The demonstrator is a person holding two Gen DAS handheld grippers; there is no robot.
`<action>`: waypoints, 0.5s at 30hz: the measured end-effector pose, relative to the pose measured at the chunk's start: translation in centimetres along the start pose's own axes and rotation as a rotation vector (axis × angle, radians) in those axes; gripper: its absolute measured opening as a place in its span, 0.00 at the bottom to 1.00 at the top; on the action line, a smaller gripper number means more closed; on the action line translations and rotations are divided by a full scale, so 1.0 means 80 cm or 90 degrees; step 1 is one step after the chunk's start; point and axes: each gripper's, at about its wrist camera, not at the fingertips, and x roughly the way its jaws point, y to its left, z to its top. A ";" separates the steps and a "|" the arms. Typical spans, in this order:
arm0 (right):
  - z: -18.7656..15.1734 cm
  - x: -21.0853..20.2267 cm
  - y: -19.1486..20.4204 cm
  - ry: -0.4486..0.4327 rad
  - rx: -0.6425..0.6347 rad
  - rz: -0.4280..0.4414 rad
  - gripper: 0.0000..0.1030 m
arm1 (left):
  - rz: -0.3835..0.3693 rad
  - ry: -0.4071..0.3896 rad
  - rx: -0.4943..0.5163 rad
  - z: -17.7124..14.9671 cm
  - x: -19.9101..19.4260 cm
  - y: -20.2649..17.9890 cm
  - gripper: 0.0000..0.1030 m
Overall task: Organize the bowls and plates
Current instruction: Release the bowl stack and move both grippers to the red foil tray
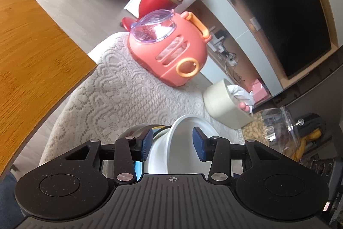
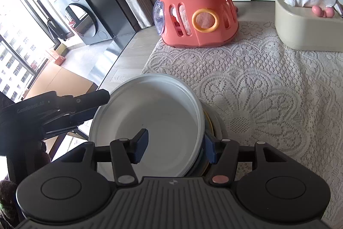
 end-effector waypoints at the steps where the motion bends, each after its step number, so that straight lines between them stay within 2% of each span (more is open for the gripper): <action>1: -0.002 0.000 0.000 -0.001 -0.003 -0.001 0.54 | 0.008 -0.001 0.000 -0.001 0.000 0.001 0.44; 4: -0.006 -0.001 -0.002 0.004 -0.003 -0.008 0.54 | 0.034 -0.013 0.002 -0.002 -0.004 0.000 0.44; 6: -0.007 -0.009 -0.011 -0.005 0.009 0.002 0.54 | 0.048 -0.039 0.009 -0.003 -0.015 -0.007 0.44; 10: -0.010 -0.048 -0.042 -0.071 0.035 0.011 0.54 | 0.067 -0.094 0.034 -0.002 -0.033 -0.040 0.44; 12: -0.015 -0.064 -0.066 -0.106 0.047 -0.027 0.54 | 0.054 -0.106 0.061 -0.004 -0.033 -0.070 0.44; 15: -0.030 -0.083 -0.113 -0.162 0.057 -0.141 0.54 | 0.027 -0.090 0.132 -0.016 -0.008 -0.130 0.44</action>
